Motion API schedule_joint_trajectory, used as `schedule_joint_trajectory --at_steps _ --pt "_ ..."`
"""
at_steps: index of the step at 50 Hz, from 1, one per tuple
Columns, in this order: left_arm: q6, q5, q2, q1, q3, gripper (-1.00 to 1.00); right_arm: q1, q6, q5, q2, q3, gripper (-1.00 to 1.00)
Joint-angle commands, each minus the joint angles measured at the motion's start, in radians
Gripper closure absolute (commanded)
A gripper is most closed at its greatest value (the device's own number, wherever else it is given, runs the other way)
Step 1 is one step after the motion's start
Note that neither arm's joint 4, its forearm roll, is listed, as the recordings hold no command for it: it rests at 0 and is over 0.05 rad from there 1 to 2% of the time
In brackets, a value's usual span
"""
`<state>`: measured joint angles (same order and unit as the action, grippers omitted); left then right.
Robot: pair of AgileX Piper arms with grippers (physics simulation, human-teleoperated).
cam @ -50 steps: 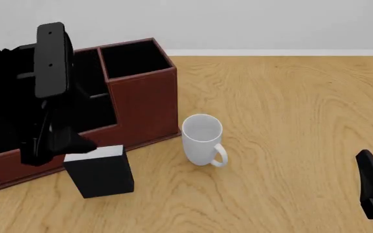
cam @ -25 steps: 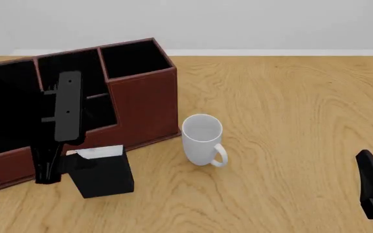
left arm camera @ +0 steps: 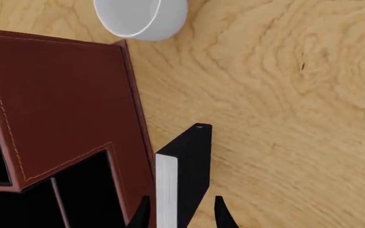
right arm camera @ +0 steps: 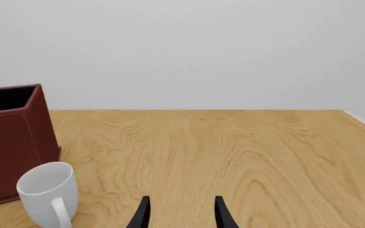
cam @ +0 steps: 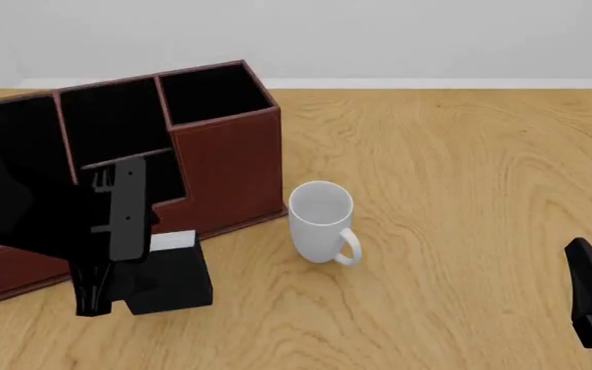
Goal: Pick up the book and place it in the front compartment of the caddy.
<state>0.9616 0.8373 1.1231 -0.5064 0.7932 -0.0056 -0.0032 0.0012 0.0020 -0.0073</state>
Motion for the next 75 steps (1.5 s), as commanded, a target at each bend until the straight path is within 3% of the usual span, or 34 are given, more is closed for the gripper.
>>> schedule_joint_trajectory --at_steps 1,50,70,71,75 --pt "0.026 -0.043 0.021 0.029 -0.026 -1.00 0.000 0.000 0.000 0.000 0.000 -1.00" --pt "0.071 -0.152 0.099 0.124 -0.088 -1.00 0.000 0.000 0.000 0.000 0.000 -1.00" --pt "0.065 -0.173 0.107 0.099 -0.111 -1.00 0.000 0.000 0.000 0.000 0.000 -1.00" --pt "0.063 -0.172 0.111 0.104 -0.104 1.00 0.000 0.000 0.000 0.000 0.000 -1.00" --pt "0.053 -0.155 0.098 0.089 -0.106 1.00 0.000 0.000 0.000 0.000 0.000 -1.00"
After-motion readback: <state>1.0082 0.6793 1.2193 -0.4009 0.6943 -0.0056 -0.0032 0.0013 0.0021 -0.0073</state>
